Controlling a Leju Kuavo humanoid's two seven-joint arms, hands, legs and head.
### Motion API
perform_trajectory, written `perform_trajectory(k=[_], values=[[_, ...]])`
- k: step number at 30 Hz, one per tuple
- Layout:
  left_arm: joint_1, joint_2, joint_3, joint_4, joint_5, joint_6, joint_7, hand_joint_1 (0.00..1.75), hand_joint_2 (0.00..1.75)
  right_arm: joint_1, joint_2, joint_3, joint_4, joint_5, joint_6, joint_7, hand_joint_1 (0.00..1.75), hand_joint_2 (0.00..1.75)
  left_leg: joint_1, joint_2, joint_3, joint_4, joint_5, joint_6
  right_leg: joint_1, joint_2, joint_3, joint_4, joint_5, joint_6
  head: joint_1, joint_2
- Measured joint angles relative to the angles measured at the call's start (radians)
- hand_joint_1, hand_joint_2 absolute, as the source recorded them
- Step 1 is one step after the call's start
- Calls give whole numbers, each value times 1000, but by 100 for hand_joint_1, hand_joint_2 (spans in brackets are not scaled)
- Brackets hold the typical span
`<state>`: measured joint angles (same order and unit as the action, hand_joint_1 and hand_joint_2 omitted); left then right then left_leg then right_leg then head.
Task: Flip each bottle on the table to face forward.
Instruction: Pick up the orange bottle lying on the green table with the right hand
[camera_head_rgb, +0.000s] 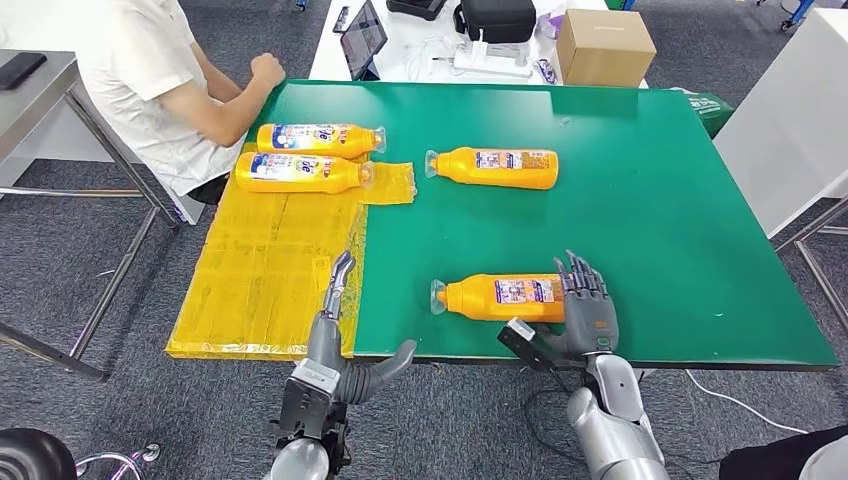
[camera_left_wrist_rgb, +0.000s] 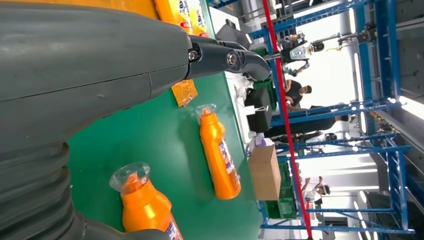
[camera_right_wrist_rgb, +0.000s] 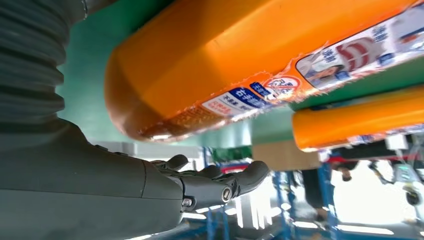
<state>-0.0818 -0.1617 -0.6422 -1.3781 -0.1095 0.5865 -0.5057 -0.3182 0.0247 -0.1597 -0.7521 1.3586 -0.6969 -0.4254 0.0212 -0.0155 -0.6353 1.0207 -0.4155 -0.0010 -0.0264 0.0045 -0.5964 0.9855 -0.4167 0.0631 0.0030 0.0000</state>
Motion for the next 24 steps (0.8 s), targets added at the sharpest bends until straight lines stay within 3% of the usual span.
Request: perform_trajectory(k=[3, 4, 14, 24], values=[[-8, 0, -4, 5, 26, -25, 15, 0, 175, -17, -3, 10, 39, -5, -2, 15, 168, 175, 0, 0, 0, 0, 0, 0, 0, 0, 0, 0, 0, 0, 0, 0], [-9, 0, -4, 6, 33, -34, 19, 0, 175, -21, -5, 13, 51, -5, -3, 18, 175, 175, 0, 0, 0, 0, 0, 0, 0, 0, 0, 0, 0, 0, 0, 0], [-13, 3, -4, 6, 95, -108, 61, 0, 175, -114, -63, 100, 242, -47, -5, 37, 175, 175, 0, 1, 5, 0, 0, 0, 0, 1, 4, 0, 0, 0, 0, 0], [-14, 5, -4, 1, 98, -117, 62, 0, 175, -129, -77, 132, 269, -99, -8, 38, 175, 175, 0, 1, 8, 0, 0, 0, 0, 1, 6, 0, 0, 0, 0, 0]])
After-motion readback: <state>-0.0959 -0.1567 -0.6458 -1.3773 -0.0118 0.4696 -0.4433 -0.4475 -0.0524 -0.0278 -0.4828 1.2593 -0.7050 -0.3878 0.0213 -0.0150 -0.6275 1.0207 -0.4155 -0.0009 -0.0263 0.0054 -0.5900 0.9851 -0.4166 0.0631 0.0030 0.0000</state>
